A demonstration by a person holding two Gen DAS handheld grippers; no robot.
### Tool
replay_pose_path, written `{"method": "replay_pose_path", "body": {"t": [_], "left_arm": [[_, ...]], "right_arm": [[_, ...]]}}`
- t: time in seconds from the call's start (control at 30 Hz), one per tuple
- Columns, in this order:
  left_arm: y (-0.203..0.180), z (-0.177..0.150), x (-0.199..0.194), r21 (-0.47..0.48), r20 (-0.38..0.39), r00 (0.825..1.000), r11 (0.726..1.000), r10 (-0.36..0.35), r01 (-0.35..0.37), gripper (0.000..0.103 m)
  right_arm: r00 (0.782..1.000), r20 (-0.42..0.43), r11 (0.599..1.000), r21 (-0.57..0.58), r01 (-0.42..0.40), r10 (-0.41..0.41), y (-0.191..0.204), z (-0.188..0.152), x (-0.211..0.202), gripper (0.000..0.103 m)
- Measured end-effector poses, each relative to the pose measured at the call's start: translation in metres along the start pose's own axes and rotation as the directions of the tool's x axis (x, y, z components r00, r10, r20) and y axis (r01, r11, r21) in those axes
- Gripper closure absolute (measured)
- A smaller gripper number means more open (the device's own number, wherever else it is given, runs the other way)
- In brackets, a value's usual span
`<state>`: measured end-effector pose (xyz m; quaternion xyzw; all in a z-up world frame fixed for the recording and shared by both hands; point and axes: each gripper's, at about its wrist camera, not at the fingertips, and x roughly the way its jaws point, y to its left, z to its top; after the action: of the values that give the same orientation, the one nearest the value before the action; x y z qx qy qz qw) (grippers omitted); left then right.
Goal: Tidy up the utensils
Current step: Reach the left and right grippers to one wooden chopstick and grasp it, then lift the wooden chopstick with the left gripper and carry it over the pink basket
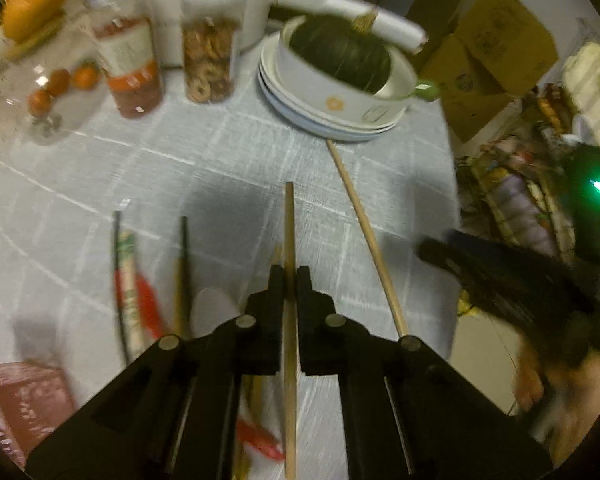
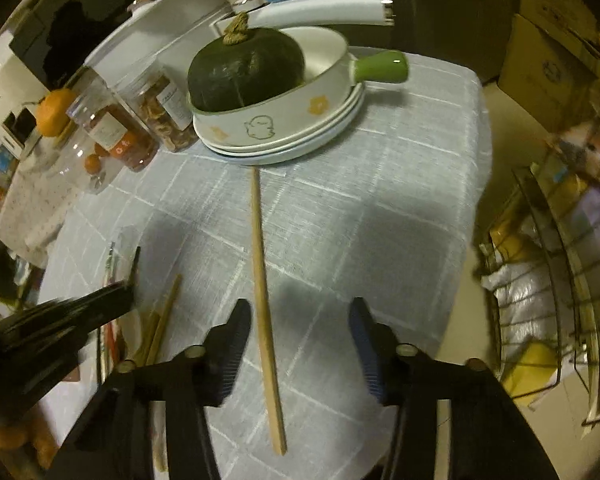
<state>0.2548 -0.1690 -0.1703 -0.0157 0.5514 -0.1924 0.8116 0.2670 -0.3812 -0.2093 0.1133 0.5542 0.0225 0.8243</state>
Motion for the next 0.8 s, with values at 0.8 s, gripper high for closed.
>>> {"method": "replay_pose_path", "body": {"t": [0.8], "left_arm": [[0.039,-0.060,-0.111,0.041,0.141,0.986,0.995,-0.092,0.087,0.096]], "right_arm": [[0.974,0.047,0.957,-0.176,0.229,-0.224,0.081,0.035,0.054,0.097]]}}
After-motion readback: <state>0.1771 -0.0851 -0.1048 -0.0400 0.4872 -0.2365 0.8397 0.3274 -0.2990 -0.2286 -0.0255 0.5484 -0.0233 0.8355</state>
